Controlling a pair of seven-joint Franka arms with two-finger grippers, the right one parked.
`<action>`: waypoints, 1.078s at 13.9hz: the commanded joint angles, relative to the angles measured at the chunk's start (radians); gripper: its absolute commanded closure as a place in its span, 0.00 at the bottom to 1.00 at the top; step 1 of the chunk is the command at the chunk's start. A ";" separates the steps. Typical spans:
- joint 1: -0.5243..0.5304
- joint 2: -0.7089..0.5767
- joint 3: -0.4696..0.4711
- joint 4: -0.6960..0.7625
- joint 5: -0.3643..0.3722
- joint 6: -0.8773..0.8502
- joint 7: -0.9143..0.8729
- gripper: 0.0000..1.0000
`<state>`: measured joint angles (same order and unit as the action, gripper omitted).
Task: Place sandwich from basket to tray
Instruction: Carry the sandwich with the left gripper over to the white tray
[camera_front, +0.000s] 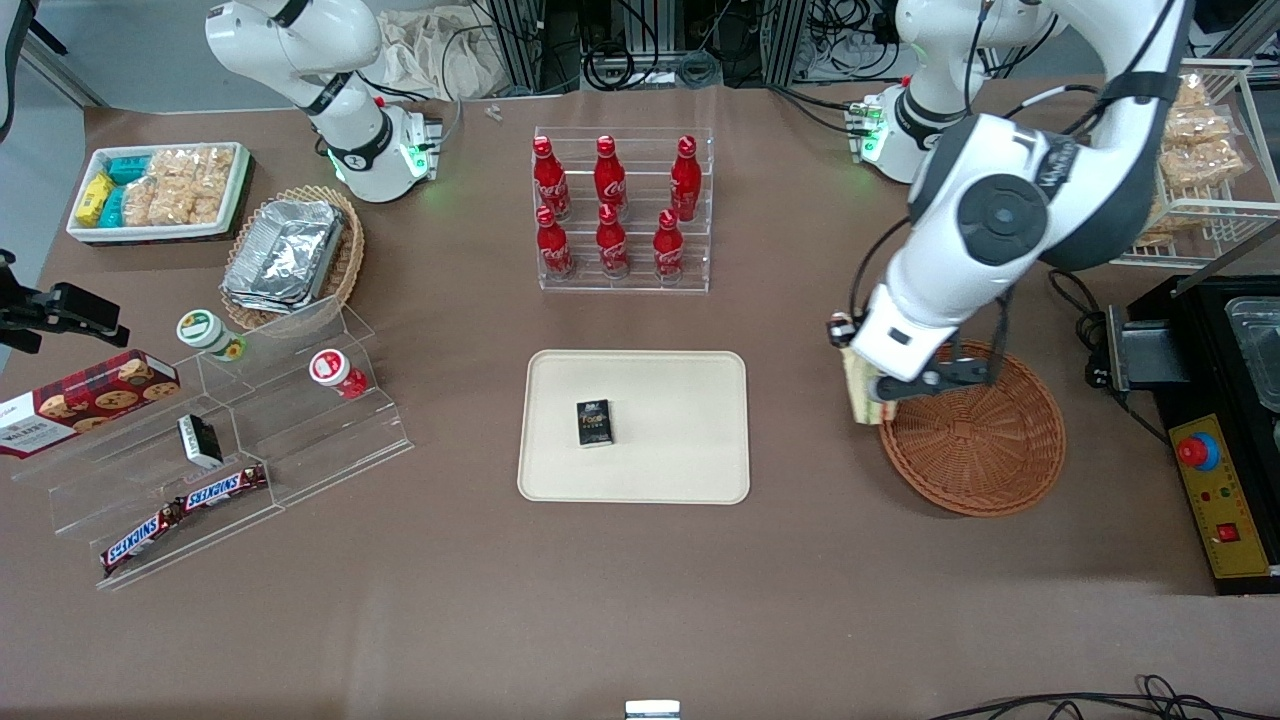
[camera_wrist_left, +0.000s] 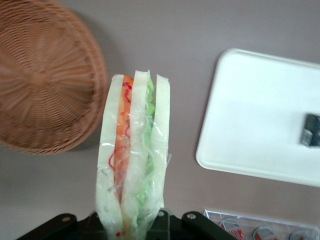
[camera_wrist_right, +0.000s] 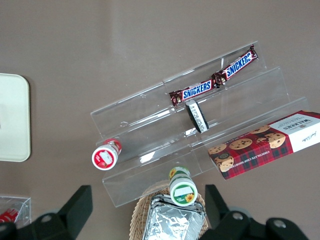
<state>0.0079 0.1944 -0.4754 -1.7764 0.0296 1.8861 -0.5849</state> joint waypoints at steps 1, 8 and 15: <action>0.004 0.062 -0.057 0.017 -0.011 0.072 0.046 1.00; -0.126 0.206 -0.058 0.037 0.026 0.195 0.014 1.00; -0.180 0.411 -0.058 0.101 0.236 0.350 -0.188 1.00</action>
<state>-0.1606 0.5283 -0.5371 -1.7545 0.2277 2.2368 -0.7444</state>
